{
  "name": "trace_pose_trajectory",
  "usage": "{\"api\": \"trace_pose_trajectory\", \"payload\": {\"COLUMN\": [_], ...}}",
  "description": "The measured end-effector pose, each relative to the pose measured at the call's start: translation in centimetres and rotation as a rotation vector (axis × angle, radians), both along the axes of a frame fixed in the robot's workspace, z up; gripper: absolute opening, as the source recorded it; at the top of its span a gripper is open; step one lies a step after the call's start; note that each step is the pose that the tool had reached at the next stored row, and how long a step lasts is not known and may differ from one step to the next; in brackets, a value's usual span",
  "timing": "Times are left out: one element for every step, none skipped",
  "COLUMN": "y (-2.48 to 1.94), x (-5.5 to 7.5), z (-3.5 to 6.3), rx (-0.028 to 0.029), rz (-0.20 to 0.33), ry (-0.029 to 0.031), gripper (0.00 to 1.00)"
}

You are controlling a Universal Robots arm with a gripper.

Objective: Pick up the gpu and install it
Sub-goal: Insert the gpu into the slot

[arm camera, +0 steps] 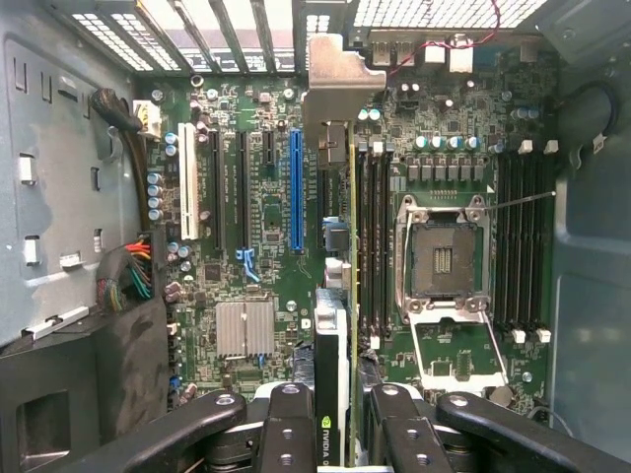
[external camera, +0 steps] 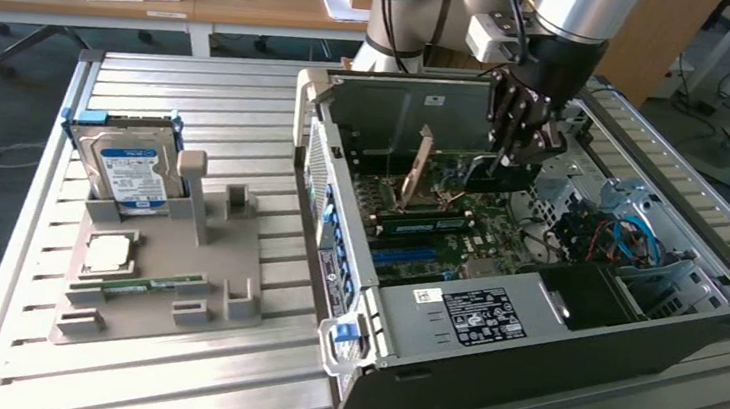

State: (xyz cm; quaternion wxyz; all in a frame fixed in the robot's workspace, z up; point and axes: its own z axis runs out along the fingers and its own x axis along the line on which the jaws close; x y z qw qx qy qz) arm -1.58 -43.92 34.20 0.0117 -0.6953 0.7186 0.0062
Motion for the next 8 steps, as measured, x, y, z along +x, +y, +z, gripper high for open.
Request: {"api": "trace_pose_trajectory", "payload": {"y": [0.00,0.00,0.00,0.00,0.00,0.00,0.00,0.00], "x": [-0.03,-0.07,-0.09,-0.12,-0.14,-0.16,-0.18,-0.19], "z": [0.00,0.00,0.00,-0.01,-0.01,-0.01,-0.01,0.00], "rx": [0.0000,0.0001,0.0001,0.0002,0.0002,0.0001,0.0001,0.0001], "rz": [0.000,0.000,0.000,0.000,0.000,0.000,0.000,0.000], "ry": [0.0000,0.0000,0.0000,0.0000,0.0000,0.0000,0.0000,0.0000], "gripper": [0.27,0.27,0.27,0.27,0.27,0.27,0.27,0.27]}}
